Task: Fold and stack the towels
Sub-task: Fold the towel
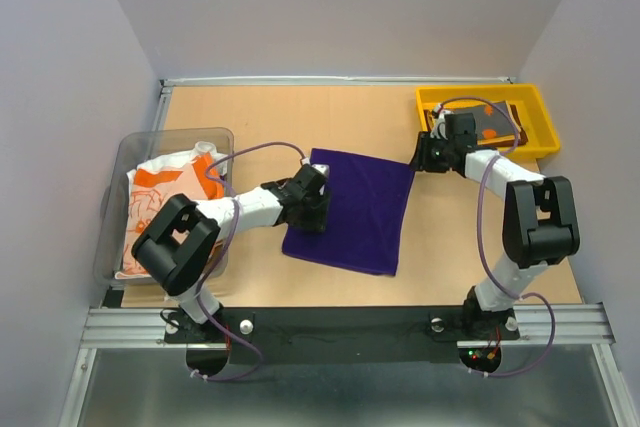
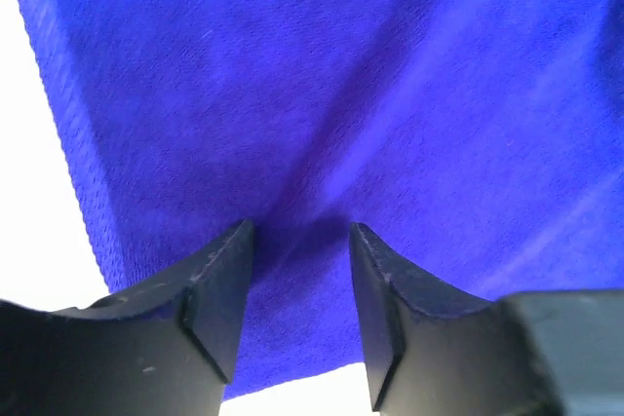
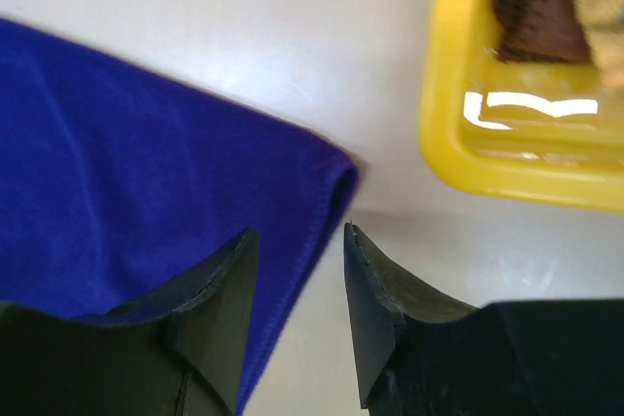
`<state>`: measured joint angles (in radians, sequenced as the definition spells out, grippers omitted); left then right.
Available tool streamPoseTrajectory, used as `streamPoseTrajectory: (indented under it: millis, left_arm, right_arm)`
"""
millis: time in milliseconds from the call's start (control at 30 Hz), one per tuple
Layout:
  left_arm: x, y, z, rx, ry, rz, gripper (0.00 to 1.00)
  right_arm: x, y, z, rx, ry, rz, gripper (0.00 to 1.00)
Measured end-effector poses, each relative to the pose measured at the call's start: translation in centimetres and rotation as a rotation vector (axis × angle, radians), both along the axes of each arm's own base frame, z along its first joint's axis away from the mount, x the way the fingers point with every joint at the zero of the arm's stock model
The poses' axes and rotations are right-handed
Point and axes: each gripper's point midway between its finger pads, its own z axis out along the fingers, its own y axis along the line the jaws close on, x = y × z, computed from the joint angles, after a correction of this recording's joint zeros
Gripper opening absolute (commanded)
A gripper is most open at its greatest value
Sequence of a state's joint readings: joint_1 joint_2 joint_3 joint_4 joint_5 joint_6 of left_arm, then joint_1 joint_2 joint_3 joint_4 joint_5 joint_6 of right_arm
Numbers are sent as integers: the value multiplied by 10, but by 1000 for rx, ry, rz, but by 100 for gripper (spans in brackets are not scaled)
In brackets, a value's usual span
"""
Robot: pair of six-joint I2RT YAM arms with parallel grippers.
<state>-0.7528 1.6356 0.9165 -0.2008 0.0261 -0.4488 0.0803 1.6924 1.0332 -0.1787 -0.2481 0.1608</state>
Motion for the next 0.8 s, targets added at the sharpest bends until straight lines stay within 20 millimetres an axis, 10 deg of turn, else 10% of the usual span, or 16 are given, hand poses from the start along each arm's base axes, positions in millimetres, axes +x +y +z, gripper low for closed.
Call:
streamPoseTrajectory:
  millis: [233,500,800]
  left_arm:
    - [-25,13,-1,-100,6,77,55]
    - [-54,35,7,-124,41,124,78]
    - [-11,40,51,-125,-116,165,90]
  right_arm:
    - [16,20,8,-7,-22,81,57]
    - [23,28,-16,-4,49,161,59]
    - [22,54,-22,119,95,257,59]
